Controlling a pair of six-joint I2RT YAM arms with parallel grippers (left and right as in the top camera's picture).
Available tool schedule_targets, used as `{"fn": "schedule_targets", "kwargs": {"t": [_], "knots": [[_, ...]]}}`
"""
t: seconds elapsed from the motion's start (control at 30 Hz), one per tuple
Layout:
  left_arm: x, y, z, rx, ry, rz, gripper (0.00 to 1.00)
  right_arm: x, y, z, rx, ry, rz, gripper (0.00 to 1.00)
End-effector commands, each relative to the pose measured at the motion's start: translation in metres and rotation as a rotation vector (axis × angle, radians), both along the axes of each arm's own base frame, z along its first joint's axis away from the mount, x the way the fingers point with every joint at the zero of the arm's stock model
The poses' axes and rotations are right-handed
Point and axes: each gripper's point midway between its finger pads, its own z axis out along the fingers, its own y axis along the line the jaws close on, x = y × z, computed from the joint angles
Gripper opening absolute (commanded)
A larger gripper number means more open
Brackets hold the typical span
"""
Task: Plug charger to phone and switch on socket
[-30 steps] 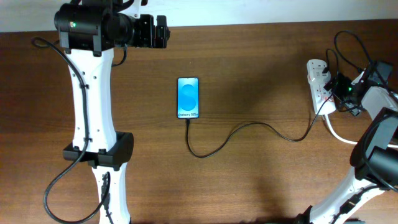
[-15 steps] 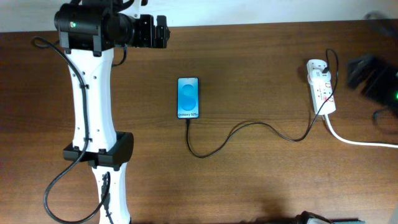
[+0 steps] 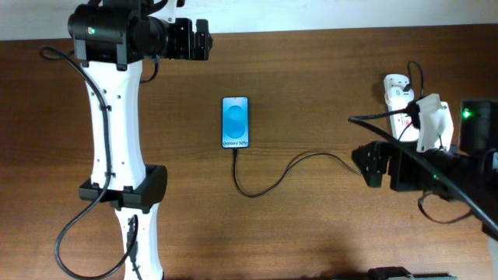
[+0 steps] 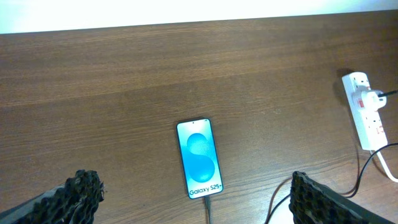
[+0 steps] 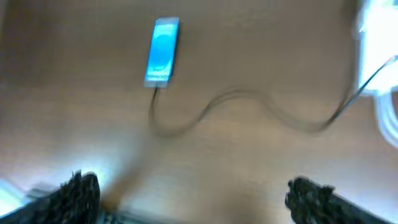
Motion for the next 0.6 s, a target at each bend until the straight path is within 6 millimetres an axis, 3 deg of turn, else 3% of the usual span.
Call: {"fn": "schedule_targets", "kwargs": {"t": [0.0, 0.17, 0.37, 0.57], "knots": [[-0.002, 0.002, 0.008, 0.007, -0.025, -0.001, 0.99, 0.011, -0.03, -0.001, -0.144, -0.141, -0.111, 0.98], [-0.002, 0.002, 0.008, 0.007, -0.025, -0.001, 0.99, 0.015, -0.039, -0.053, -0.264, -0.456, -0.074, 0.98], [-0.002, 0.002, 0.008, 0.007, -0.025, -0.001, 0.99, 0.022, -0.047, -0.081, -0.254, -0.856, -0.161, 0.98], [-0.002, 0.002, 0.008, 0.007, -0.025, -0.001, 0.99, 0.018, -0.048, -0.136, -0.248, -0.968, -0.183, 0.98]]}}
